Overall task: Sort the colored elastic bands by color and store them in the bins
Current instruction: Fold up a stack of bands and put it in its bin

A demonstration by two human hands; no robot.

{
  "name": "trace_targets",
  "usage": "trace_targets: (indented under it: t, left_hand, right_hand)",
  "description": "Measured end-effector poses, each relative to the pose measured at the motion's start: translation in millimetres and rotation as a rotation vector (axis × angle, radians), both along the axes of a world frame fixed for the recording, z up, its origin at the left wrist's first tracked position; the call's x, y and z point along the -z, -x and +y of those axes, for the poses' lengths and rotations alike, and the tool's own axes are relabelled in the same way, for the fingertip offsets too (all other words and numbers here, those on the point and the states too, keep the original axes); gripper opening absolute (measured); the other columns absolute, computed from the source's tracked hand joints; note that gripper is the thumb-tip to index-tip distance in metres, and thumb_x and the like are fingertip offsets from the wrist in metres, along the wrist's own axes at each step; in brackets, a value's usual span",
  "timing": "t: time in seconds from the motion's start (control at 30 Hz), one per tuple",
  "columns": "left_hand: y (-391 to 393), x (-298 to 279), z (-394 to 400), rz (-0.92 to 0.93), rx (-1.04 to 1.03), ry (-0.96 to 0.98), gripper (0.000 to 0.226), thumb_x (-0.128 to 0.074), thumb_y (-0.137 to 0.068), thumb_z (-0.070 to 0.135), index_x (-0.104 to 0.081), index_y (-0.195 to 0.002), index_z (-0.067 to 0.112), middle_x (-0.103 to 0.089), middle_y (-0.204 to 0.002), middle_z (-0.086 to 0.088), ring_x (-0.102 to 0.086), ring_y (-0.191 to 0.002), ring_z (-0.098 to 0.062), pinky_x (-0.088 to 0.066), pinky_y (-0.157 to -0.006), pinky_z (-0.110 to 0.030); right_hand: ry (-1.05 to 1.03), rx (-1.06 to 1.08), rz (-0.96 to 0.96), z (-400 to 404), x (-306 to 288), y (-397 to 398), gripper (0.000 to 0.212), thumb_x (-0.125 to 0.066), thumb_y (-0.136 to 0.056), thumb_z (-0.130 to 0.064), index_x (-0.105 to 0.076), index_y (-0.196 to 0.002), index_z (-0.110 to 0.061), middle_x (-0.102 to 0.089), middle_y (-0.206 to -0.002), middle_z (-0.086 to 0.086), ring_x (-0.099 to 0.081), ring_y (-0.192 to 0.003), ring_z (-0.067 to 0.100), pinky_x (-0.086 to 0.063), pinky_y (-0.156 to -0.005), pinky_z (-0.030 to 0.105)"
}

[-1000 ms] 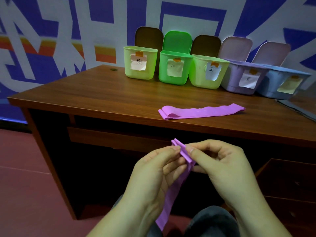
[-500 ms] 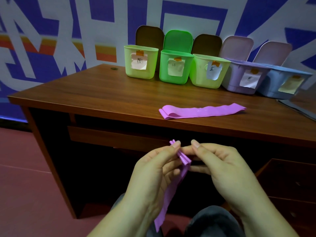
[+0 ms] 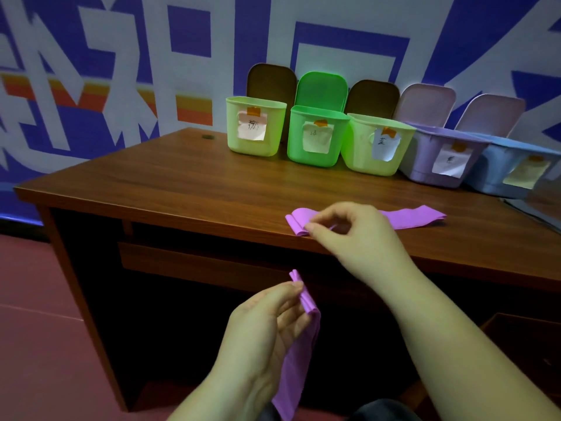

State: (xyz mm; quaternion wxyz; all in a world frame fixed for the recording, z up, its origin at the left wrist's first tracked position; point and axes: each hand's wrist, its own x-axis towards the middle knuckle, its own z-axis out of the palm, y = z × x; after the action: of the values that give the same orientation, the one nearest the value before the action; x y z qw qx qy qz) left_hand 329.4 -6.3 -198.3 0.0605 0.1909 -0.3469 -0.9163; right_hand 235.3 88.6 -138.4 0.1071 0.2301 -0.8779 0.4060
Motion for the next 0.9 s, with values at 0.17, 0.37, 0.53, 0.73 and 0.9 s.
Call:
trace_targets:
  t: [0.17, 0.37, 0.53, 0.73, 0.9]
  left_hand:
    - [17, -8, -3, 0.044, -0.033, 0.195, 0.019, -0.059, -0.081, -0.009, -0.061, -0.094, 0.004, -0.06, -0.064, -0.011, -0.055, -0.05, -0.014, -0.051, -0.045, -0.02]
    - [53, -23, -8, 0.132, 0.068, 0.351, 0.052, -0.05, -0.081, -0.013, -0.054, -0.12, 0.021, -0.047, -0.074, -0.014, -0.04, -0.058, -0.019, -0.05, -0.046, -0.024]
    - [77, -30, 3, 0.063, 0.057, 0.243, 0.057, -0.05, -0.081, -0.013, -0.044, -0.134, 0.007, -0.055, -0.058, -0.005, -0.048, -0.048, -0.014, -0.048, -0.041, -0.021]
    - [78, -35, 8, 0.087, 0.025, 0.179, 0.049, -0.048, -0.083, -0.013, -0.045, -0.129, 0.003, -0.06, -0.048, -0.001, -0.053, -0.038, -0.009, -0.048, -0.041, -0.021]
    - [77, -40, 9, 0.077, -0.004, 0.165, 0.021, -0.047, -0.084, -0.011, -0.054, -0.093, 0.007, -0.058, -0.056, -0.005, -0.052, -0.044, -0.013, -0.048, -0.041, -0.02]
  right_hand:
    - [-0.292, 0.171, -0.034, -27, 3, 49, 0.02, -0.068, -0.08, -0.038, -0.064, -0.093, -0.023, -0.066, -0.102, -0.001, -0.059, -0.098, 0.018, -0.046, -0.078, 0.028]
    - [-0.387, 0.119, -0.121, -28, -7, 73, 0.01, -0.066, -0.08, -0.022, -0.066, -0.07, -0.025, -0.069, -0.086, 0.0, -0.061, -0.086, 0.017, -0.04, -0.067, 0.023]
    - [0.044, 0.02, -0.386, -16, -4, 87, 0.013, -0.066, -0.083, -0.008, -0.064, -0.071, -0.013, -0.057, -0.054, 0.003, -0.054, -0.047, 0.011, -0.047, -0.048, 0.021]
    - [0.392, 0.12, -0.499, 32, -15, 107, 0.018, -0.057, -0.087, 0.004, -0.055, -0.075, -0.011, -0.054, -0.063, 0.009, -0.049, -0.032, 0.001, -0.039, -0.034, 0.013]
    - [0.785, 0.481, -0.412, 114, -27, 133, 0.031, -0.039, -0.092, 0.01, -0.046, -0.116, -0.008, -0.051, -0.071, 0.012, -0.053, -0.033, 0.006, -0.038, -0.031, 0.012]
